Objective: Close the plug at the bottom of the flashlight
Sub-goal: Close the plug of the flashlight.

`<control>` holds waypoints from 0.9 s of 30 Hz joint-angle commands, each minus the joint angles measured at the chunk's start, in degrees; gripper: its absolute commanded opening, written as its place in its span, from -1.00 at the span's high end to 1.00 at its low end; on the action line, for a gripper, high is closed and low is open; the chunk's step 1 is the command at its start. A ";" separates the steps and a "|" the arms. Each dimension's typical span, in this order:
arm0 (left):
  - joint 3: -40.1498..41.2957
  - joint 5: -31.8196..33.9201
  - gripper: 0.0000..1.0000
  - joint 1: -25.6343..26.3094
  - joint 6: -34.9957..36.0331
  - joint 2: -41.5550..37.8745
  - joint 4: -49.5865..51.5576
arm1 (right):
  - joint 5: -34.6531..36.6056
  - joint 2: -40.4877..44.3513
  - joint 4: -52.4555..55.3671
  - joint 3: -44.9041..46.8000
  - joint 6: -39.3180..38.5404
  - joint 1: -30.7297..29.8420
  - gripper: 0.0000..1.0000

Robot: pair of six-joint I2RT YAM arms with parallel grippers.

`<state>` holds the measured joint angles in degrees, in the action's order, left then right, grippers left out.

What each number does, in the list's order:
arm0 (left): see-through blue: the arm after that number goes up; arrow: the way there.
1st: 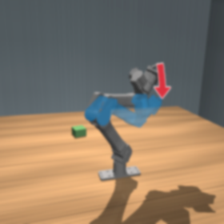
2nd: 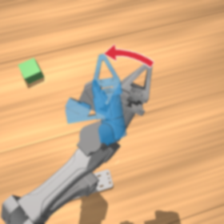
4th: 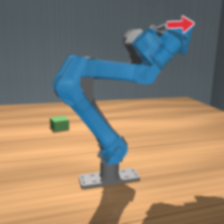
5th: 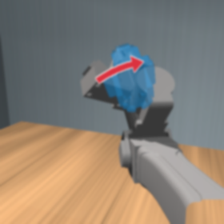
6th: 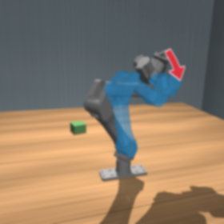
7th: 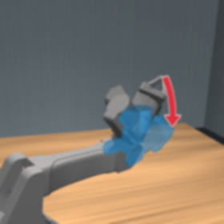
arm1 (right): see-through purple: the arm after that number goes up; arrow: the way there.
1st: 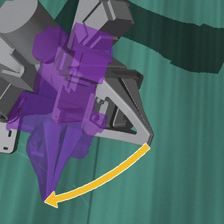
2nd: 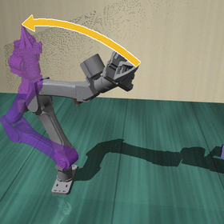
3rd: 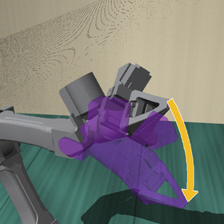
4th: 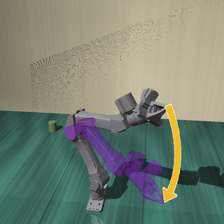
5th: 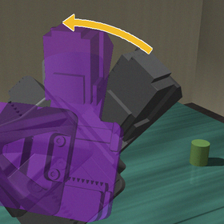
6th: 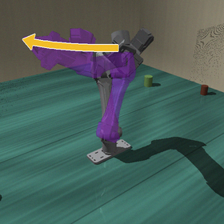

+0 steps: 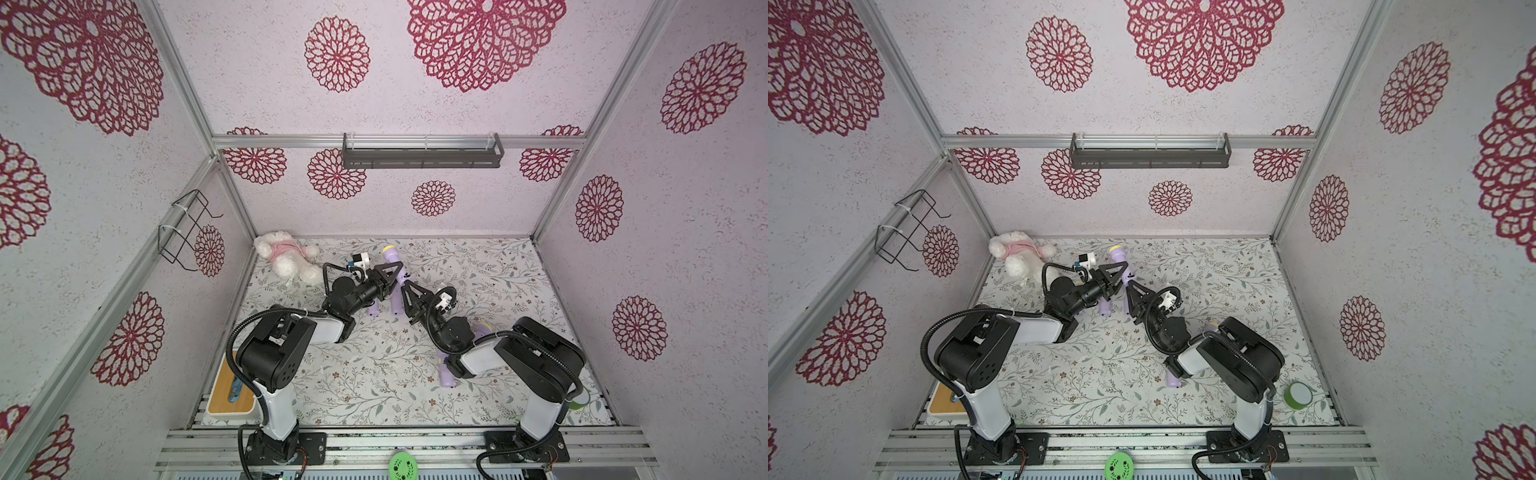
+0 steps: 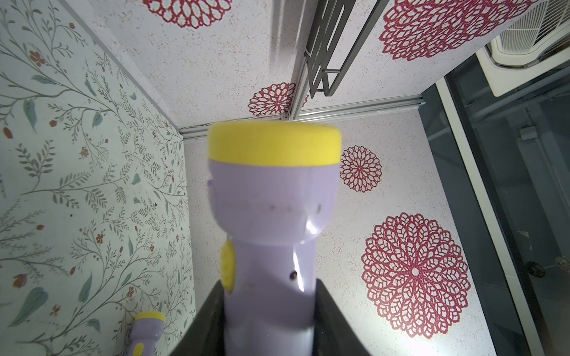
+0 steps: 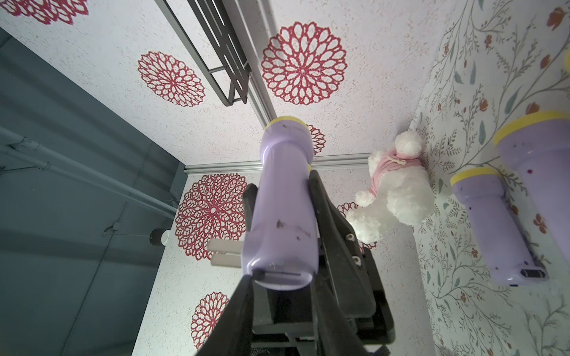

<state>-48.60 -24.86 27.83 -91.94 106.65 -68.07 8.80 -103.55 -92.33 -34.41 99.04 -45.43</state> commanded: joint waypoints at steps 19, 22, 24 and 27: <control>-1.76 -4.77 1.00 3.27 -2.28 0.54 -7.60 | 1.25 -0.42 -4.43 -1.80 -0.27 -0.10 0.27; -1.76 -4.76 1.00 3.41 -2.39 0.40 -7.85 | 1.49 -0.58 -4.43 -1.84 -0.33 -0.10 0.28; -1.84 -4.88 1.00 3.54 -2.46 0.41 -8.03 | 1.39 -0.69 -4.43 -2.14 -0.31 -0.10 0.30; -1.85 -5.06 1.00 3.72 -2.63 0.40 -8.53 | 1.48 -0.60 -4.43 -2.32 -0.46 -0.10 0.33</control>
<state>-48.71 -24.67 28.25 -93.32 107.20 -70.22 9.06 -103.55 -92.71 -34.76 99.00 -45.43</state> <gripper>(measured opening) 0.401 0.338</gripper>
